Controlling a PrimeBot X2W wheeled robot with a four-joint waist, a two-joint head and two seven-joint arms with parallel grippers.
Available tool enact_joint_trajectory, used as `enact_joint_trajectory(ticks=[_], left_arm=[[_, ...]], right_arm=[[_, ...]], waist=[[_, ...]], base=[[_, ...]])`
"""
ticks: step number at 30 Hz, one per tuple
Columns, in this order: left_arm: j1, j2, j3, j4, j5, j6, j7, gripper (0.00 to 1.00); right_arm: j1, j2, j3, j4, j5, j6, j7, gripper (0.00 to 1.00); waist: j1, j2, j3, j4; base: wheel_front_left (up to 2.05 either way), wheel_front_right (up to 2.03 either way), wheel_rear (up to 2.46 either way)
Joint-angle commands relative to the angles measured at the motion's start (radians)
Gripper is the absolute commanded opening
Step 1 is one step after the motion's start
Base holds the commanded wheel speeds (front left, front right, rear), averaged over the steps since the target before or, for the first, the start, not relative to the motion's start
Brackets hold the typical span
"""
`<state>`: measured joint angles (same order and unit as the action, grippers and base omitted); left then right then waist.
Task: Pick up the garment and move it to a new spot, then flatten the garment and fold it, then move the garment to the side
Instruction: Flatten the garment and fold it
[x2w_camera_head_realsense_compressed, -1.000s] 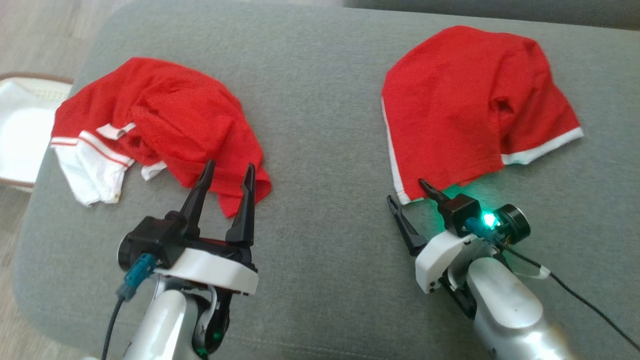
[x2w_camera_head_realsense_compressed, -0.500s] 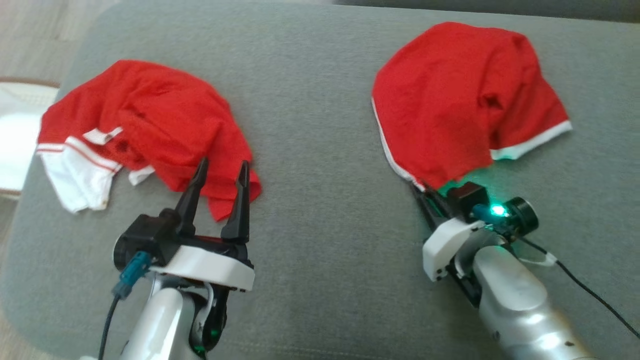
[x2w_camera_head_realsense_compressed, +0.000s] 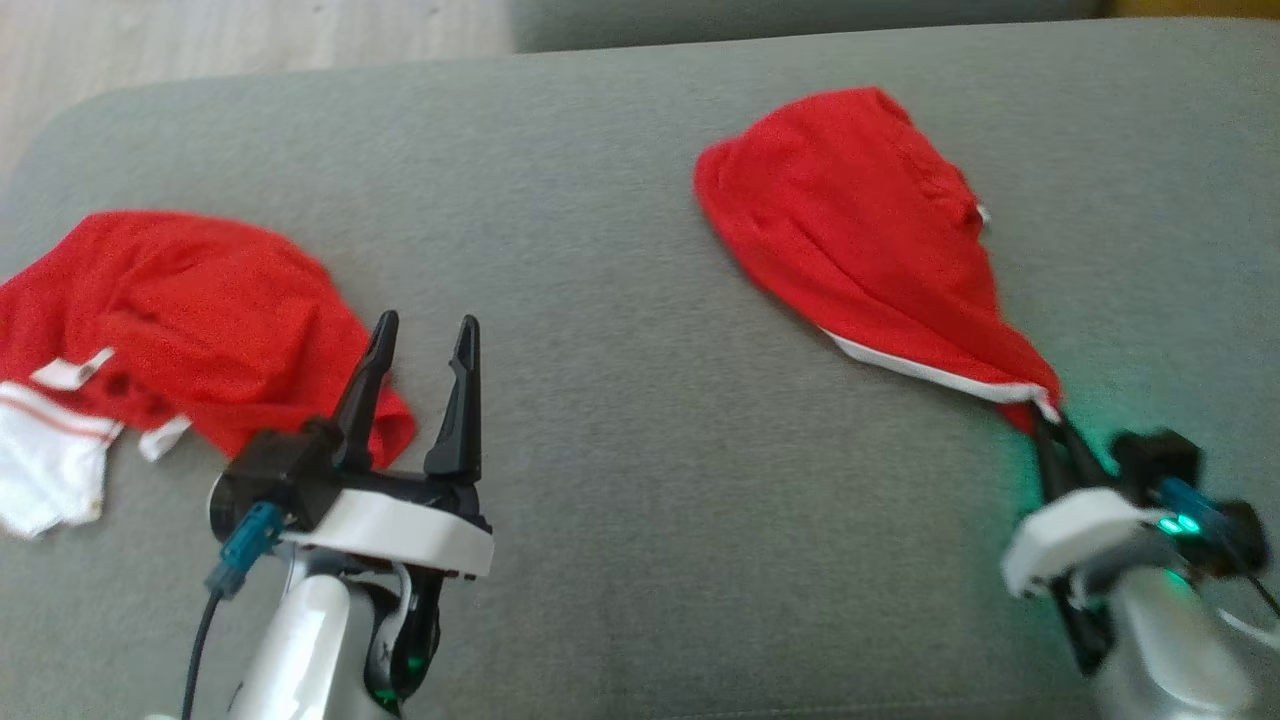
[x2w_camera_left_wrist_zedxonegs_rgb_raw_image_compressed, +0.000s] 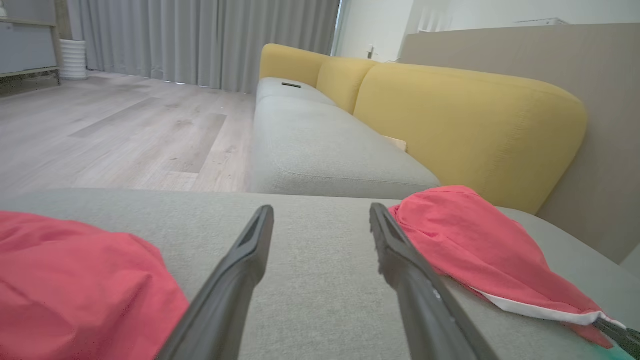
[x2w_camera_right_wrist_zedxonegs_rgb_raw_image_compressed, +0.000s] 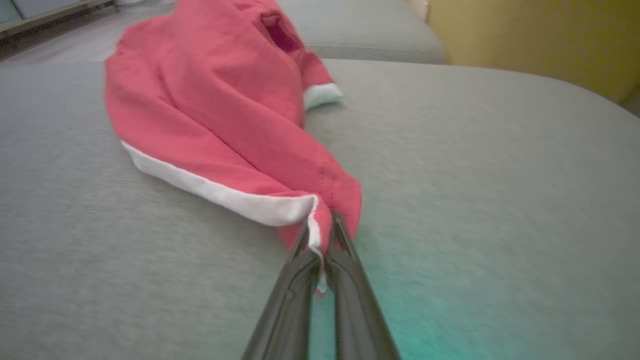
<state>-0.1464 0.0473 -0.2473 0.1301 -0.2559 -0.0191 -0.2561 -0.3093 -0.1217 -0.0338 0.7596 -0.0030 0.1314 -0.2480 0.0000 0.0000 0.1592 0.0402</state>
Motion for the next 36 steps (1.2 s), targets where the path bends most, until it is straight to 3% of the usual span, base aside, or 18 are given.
enact_joint_trajectory(ticks=[1,10,11,12,18,28,36], left_arm=[[-0.018,0.003,0.033,-0.034,0.007,-0.005,-0.006,1.00],[-0.018,0.003,0.029,-0.030,0.006,-0.006,-0.006,1.00],[-0.017,0.003,0.028,-0.030,0.006,-0.007,-0.006,1.00],[-0.016,0.003,0.026,-0.029,0.007,-0.008,-0.006,1.00],[-0.012,0.003,0.018,-0.017,0.007,-0.015,-0.006,1.00],[-0.004,0.003,-0.002,-0.020,0.000,-0.015,-0.006,1.00],[-0.010,0.003,-0.025,-0.031,-0.009,-0.008,-0.006,1.00]], right_arm=[[0.007,-0.015,-0.001,-0.039,-0.010,-0.001,-0.013,0.00],[0.092,0.003,-0.237,-0.133,-0.114,-0.001,0.069,0.00],[0.095,0.011,-0.255,-0.140,-0.132,-0.001,0.078,0.11],[0.096,0.021,-0.269,-0.149,-0.143,-0.001,0.082,1.00],[0.114,0.061,-0.214,-0.201,-0.151,-0.001,0.054,1.00],[0.167,0.063,0.155,-0.373,0.018,-0.001,-0.005,1.00],[0.088,0.023,0.262,-0.332,-0.007,-0.001,0.008,1.00]], waist=[[0.0000,0.0000,-0.013,-0.030],[0.0000,0.0000,-0.022,-0.075],[0.0000,0.0000,-0.022,-0.077],[0.0000,0.0000,-0.023,-0.077],[0.0000,0.0000,-0.037,-0.068],[0.0000,0.0000,-0.051,-0.014],[0.0000,0.0000,-0.018,0.062]], base=[[0.00,0.00,0.00],[0.00,0.00,0.00],[0.00,0.00,0.00],[0.00,0.00,0.00],[0.00,0.00,0.00],[0.00,0.00,0.00],[0.00,0.00,0.00]])
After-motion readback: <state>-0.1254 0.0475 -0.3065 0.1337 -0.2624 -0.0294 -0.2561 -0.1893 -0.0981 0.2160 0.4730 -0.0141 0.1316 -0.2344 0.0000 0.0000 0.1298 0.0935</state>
